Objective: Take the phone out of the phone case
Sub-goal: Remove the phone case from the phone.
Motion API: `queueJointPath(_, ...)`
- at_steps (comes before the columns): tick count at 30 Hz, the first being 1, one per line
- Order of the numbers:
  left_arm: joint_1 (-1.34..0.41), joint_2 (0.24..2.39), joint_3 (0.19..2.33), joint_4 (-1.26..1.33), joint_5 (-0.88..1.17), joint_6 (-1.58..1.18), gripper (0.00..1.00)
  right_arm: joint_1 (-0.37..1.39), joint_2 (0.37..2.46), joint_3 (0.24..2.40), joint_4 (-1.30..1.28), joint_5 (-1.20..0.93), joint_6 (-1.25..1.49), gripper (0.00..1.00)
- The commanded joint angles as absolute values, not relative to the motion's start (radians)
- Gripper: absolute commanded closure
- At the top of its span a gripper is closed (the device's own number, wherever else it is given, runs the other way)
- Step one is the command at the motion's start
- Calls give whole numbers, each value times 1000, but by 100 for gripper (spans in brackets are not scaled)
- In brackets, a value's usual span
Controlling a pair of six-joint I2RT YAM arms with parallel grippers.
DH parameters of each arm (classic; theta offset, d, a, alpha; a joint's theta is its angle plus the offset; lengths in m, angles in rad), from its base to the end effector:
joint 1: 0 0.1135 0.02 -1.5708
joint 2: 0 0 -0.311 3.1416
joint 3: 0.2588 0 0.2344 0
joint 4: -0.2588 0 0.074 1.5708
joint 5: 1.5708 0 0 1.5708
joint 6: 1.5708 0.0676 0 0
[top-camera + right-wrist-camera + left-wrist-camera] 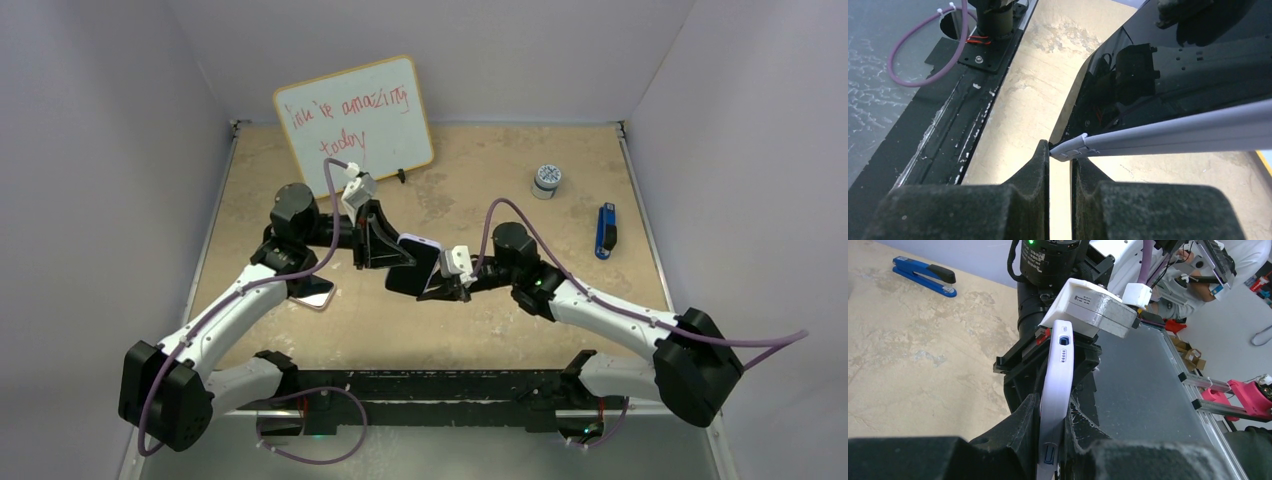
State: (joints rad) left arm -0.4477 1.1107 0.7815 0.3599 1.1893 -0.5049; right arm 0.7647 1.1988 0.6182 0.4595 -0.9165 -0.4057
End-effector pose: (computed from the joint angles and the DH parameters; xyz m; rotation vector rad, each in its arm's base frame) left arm 0.1665 -0.1496 0.3787 0.9988 1.5232 -1.6043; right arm 0.1387 0.2074 0.3152 -1.4715 0.9509 1.0331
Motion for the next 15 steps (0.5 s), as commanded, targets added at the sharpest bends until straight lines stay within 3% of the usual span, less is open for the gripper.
queueJointPath(1, -437, 1106, 774, 353, 1173, -594, 100, 770, 1194, 706, 465, -911, -602, 100)
queueJointPath(15, -398, 1132, 766, 336, 1161, -603, 100, 770, 1211, 739, 409, -881, -681, 100)
